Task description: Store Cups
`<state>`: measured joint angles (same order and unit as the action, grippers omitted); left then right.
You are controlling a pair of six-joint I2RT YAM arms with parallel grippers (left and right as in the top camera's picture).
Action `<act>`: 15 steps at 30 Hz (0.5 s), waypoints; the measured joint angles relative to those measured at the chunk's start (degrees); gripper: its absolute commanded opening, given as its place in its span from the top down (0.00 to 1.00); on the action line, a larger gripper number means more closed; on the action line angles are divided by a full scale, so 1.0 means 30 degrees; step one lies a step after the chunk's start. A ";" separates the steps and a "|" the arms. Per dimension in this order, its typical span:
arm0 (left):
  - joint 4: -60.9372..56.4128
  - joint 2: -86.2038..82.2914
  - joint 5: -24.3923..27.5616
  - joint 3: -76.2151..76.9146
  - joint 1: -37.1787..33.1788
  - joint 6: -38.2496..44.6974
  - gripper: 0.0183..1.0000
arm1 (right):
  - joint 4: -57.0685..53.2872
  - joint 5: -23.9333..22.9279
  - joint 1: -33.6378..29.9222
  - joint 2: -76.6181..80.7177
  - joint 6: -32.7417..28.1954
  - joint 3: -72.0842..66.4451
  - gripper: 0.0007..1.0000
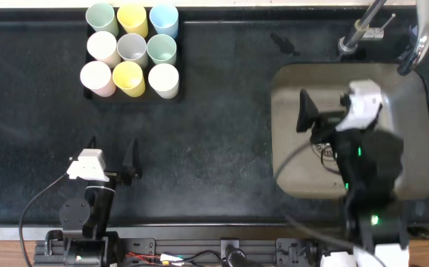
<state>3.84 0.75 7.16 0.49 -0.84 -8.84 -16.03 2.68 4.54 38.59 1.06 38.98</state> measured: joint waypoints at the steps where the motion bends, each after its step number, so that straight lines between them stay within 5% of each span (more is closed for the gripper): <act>1: 0.0000 0.0000 -0.0007 0.0000 0.0000 0.0000 0.00 | 0.0401 0.0015 0.0000 -0.0663 0.0007 -0.0525 0.00; 15: 0.0000 0.0000 0.0000 0.0000 0.0000 0.0000 0.00 | 0.4779 0.0022 0.0000 -0.6980 0.0801 -0.7308 0.00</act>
<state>3.84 0.75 7.16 0.49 -0.84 -8.84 -1.69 2.74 4.54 17.65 3.46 17.06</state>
